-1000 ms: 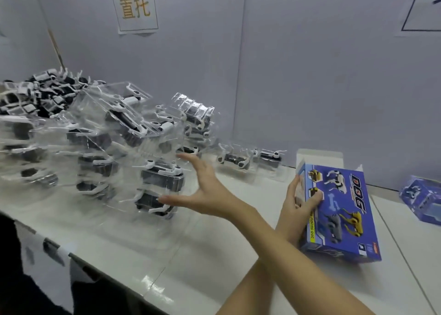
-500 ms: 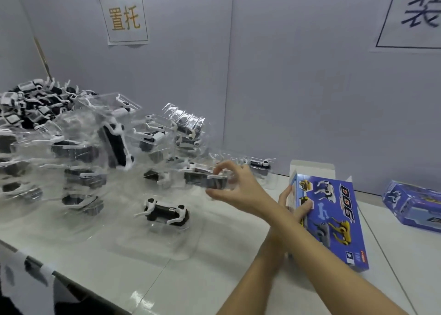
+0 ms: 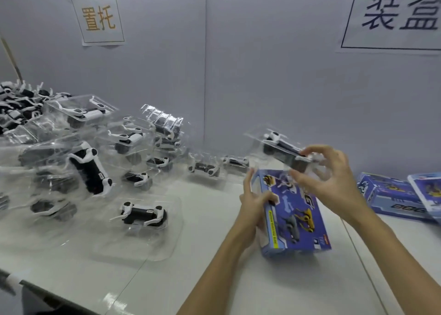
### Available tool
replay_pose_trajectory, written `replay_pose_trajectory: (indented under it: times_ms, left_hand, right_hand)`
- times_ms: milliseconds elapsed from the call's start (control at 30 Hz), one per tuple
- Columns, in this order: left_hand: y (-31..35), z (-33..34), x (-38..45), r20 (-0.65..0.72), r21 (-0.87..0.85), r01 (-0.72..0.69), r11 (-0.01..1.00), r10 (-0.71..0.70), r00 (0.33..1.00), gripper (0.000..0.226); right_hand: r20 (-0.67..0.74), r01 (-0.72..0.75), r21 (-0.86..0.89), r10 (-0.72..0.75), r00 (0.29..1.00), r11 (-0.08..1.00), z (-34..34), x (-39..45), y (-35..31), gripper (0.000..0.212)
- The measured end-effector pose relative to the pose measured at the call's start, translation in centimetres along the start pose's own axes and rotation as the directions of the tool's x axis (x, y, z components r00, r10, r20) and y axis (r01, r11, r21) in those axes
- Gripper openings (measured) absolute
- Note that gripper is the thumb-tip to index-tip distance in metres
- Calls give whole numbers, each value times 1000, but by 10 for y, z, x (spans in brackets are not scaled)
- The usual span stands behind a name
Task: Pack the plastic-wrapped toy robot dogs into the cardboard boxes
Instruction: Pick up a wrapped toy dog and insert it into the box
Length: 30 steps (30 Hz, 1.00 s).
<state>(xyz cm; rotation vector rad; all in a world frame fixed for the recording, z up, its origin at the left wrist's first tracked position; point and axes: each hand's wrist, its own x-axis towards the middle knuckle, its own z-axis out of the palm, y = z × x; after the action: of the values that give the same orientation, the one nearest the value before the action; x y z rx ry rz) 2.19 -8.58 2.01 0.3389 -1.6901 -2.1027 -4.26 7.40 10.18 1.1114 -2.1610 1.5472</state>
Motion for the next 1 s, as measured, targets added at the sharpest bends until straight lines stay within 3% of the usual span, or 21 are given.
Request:
replay_pose_trajectory:
  times_ms: [133, 233, 300, 367, 400, 467, 700, 833, 1000]
  left_hand:
    - [9, -13, 6, -19, -13, -183, 983, 183, 983, 92]
    - [13, -23, 7, -56, 199, -429, 881, 447, 893, 113]
    - [15, -29, 8, 5, 504, -566, 652, 654, 757, 115]
    - [13, -32, 9, 124, 739, -566, 365, 752, 647, 113]
    - [11, -33, 10, 163, 798, -538, 274, 760, 629, 112]
    - [7, -34, 12, 192, 839, -501, 213, 745, 639, 112]
    - [9, -45, 8, 293, 805, -547, 229, 650, 702, 111]
    - [9, -46, 5, 366, 792, -589, 163, 645, 670, 101]
    - [1, -33, 6, 475, 796, -606, -4, 625, 620, 100]
  right_hand:
    - [-143, -68, 78, 79, 987, 995, -28, -20, 22, 46]
    - [-196, -79, 160, 110, 974, 984, -36, -33, 32, 40]
    - [-239, -56, 204, 106, 965, 977, -35, -39, 37, 38]
    - [-227, -56, 205, 103, 969, 977, -33, -43, 40, 41]
    - [-203, -66, 191, 105, 973, 979, -33, -43, 42, 43]
    - [-153, -82, 169, 109, 982, 982, -35, -45, 45, 43]
    - [9, -138, 135, 139, 990, 981, -43, -52, 42, 42]
    - [60, -189, 78, 185, 981, 979, -55, -52, 45, 46]
    - [57, -233, 43, 231, 971, 971, -49, -54, 48, 58]
